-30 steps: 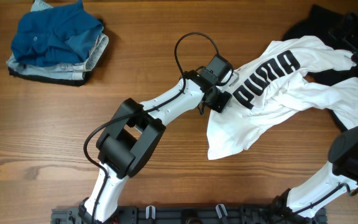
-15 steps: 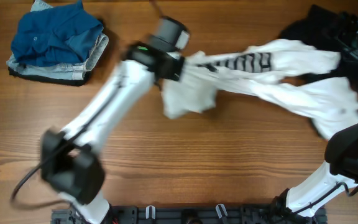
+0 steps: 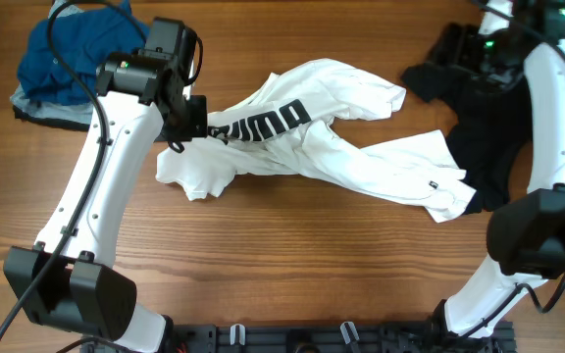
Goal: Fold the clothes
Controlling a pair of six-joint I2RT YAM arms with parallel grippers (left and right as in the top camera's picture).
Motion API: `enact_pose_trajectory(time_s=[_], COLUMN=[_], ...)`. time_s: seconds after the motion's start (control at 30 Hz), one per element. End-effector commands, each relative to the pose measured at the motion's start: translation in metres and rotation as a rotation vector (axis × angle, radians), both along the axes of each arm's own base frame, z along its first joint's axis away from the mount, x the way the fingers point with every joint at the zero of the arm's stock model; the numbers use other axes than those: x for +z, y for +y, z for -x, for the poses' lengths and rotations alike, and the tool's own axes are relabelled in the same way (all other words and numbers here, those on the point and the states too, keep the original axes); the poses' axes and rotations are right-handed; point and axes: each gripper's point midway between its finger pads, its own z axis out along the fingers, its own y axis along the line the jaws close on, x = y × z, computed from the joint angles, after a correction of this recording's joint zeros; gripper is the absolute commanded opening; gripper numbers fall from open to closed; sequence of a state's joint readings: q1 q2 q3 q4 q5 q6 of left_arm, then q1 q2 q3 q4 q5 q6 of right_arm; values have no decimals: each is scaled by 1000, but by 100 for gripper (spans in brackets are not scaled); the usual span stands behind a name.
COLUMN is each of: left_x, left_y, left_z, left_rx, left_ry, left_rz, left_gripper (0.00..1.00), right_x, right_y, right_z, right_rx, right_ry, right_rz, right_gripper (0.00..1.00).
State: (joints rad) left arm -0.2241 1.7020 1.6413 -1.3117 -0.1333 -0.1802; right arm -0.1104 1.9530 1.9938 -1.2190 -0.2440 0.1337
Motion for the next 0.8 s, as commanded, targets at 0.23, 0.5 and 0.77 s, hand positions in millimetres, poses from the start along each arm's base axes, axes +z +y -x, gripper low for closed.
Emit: enact_pose_trajectory(time_s=[0.23, 0.5, 0.77], left_x=[-33, -69, -76], left_y=[92, 97, 90], left_z=[51, 61, 60], left_rx=[449, 509, 507], left_ry=[164, 217, 219], left_rz=[-178, -94, -55], left_gripper=[4, 4, 26], right_x=[-49, -68, -127], right_y=[41, 51, 119], right_z=[10, 25, 0], right_rx=[94, 140, 237], right_ry=[166, 236, 86], right_rz=[10, 15, -99], right_gripper=[93, 92, 92])
